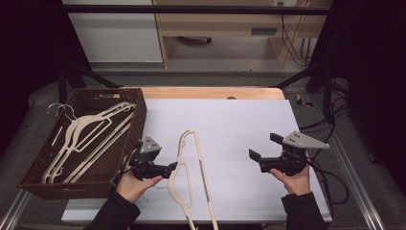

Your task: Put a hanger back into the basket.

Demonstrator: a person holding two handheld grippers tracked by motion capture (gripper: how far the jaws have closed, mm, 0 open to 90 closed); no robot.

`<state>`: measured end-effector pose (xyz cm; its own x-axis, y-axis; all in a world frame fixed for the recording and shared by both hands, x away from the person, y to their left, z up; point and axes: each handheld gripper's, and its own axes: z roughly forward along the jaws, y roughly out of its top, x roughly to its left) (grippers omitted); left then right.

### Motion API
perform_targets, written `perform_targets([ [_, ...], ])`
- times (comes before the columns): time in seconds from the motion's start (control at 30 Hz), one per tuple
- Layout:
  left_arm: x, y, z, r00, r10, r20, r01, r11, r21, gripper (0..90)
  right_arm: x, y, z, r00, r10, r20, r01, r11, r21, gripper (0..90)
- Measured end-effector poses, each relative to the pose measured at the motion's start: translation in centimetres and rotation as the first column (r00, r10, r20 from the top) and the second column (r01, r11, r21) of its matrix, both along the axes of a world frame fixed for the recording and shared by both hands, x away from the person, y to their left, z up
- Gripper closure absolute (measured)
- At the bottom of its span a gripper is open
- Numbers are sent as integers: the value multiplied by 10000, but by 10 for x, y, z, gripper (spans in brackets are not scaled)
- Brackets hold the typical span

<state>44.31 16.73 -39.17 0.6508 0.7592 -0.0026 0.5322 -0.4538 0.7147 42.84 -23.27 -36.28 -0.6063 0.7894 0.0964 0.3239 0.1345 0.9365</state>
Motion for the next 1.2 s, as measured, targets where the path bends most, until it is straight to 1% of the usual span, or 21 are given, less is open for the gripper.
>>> perform_targets([
  [0.07,3,-3,-4,9997,-67,-233,77,9990,430,223,0,-1,0,10000,52,-9,-53,10000,-8,33],
  [0.13,5,-7,-10,9986,-56,-520,89,9979,636,233,0,-1,0,10000,55,3,-55,10000,-4,33],
  [0.17,6,-8,-12,9985,-26,-554,66,9975,709,236,0,-1,1,10000,16,21,-16,10000,40,33],
  [0.2,7,-10,-15,9972,-62,-739,124,9965,828,237,-1,-1,1,10000,20,14,-20,10000,49,33],
  [0.3,9,-14,-22,9947,-185,-1014,309,9921,1218,249,-1,-2,1,9999,68,88,-69,9999,84,33],
  [0.37,11,-15,-28,9931,-212,-1157,373,9897,1382,261,-2,-1,2,10000,20,49,-21,9998,188,33],
  [0.4,12,-16,-30,9912,-213,-1310,397,9894,1396,274,-2,-2,2,10000,27,51,-28,9998,178,33],
  [0.47,14,-18,-35,9893,-235,-1438,451,9878,1492,294,-2,-2,2,10000,38,49,-39,9998,175,33],
  [0.57,17,-20,-42,9849,-304,-1704,600,9833,1716,325,-2,-2,3,10000,31,84,-32,9998,174,33],
  [0.6,18,-21,-43,9815,-358,-1880,695,9820,1758,329,-2,-2,3,10000,25,92,-27,9998,183,33],
  [0.63,19,-22,-45,9800,-400,-1949,764,9802,1828,345,-2,-3,3,9999,49,92,-51,9998,182,33],
  [0.7,20,-26,-49,9762,-355,-2138,810,9748,2080,359,-2,-3,3,9999,18,104,-20,9998,212,33],
  [0.8,25,-29,-52,9678,-268,-2503,875,9681,2348,394,-3,-3,4,9999,29,133,-32,9998,190,33],
  [0.83,26,-30,-53,9643,-216,-2638,876,9666,2410,412,-3,-3,4,9999,58,149,-60,9999,158,33],
  [0.87,27,-31,-55,9587,-107,-2843,838,9655,2464,420,-3,-3,4,9999,55,146,-57,9999,156,33],
  [0.93,30,-33,-58,9523,26,-3050,838,9593,2698,440,-3,-3,4,9999,58,123,-60,9999,134,33],
  [0.97,30,-34,-59,9495,54,-3137,850,9581,2736,447,-3,-3,4,9999,49,140,-51,9999,140,33],
  [1.0,30,-34,-58,9484,104,-3168,804,9589,2721,446,-3,-3,4,9999,45,123,-47,9998,170,33],
  [1.13,30,-35,-57,9416,354,-3349,663,9555,2876,503,-4,-4,6,9998,26,178,-30,9998,175,33],
  [1.17,29,-36,-56,9394,410,-3404,645,9540,2928,509,-4,-4,6,9998,35,190,-39,9998,175,33],
  [1.2,29,-37,-56,9351,495,-3508,596,9541,2935,516,-4,-4,6,9998,52,180,-55,9998,184,34],
])
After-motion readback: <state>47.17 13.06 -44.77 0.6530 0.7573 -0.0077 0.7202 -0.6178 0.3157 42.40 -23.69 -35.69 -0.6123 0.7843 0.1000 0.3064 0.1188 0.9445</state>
